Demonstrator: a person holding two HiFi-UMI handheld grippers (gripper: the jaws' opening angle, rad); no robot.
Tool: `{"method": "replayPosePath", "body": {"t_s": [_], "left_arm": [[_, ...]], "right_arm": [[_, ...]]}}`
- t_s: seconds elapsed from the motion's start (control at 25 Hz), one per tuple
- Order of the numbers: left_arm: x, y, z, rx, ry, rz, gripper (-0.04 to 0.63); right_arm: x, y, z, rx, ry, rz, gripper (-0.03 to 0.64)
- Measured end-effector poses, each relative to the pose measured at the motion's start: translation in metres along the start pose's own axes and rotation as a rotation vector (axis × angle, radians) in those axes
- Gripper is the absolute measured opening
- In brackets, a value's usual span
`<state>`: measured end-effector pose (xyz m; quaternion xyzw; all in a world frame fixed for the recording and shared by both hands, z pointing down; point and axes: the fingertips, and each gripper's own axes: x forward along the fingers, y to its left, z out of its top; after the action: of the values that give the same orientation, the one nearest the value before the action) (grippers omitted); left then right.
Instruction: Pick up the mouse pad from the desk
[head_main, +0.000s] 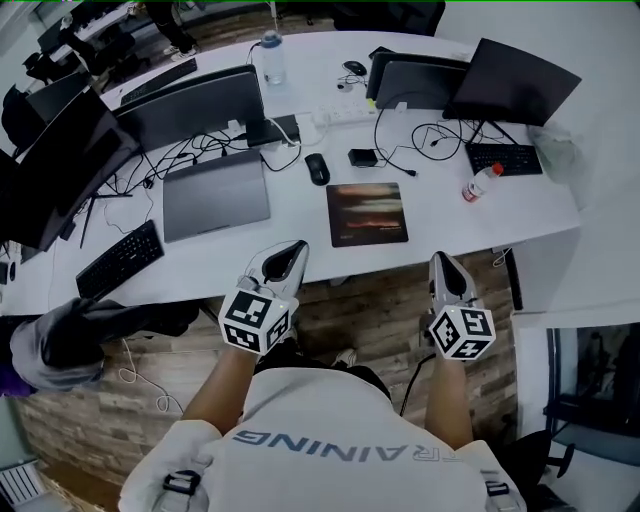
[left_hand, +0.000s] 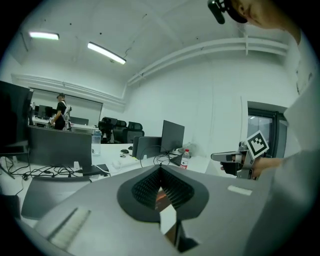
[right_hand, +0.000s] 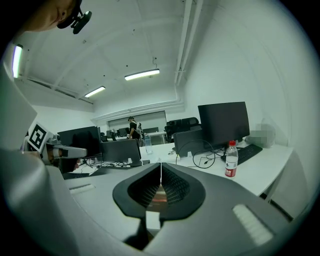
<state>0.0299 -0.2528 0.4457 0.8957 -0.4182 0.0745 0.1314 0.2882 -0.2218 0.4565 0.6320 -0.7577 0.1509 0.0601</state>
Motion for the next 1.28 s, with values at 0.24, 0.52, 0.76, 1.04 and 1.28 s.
{"method": "replayPosePath", "body": {"t_s": [0.24,0.52,0.76,1.04,1.28], "left_arm": [[0.003,0.04,0.003,0.017,-0.004,-0.047,0.0],[0.013,0.062,-0.004,-0.005,0.016,-0.072,0.0],[0.029,0.045,0.002,-0.01,0.026,-0.036,0.0],[0.046,0.026,0.007,-0.024,0.026,0.03,0.0],[0.057,0.014,0.002,-0.032,0.034,0.055,0.0]], "right_arm": [[0.041,0.051,0.007,-0.061,0.04,0.004,0.026],[0.062,0.054,-0.008,-0.033,0.07,-0.018,0.026],[0.067,0.024,-0.004,-0.028,0.071,0.008,0.032],[0.07,-0.027,-0.009,-0.074,0.13,0.006,0.083],[0.095,-0.036,-0.037,-0.123,0.261,0.082,0.223]]}}
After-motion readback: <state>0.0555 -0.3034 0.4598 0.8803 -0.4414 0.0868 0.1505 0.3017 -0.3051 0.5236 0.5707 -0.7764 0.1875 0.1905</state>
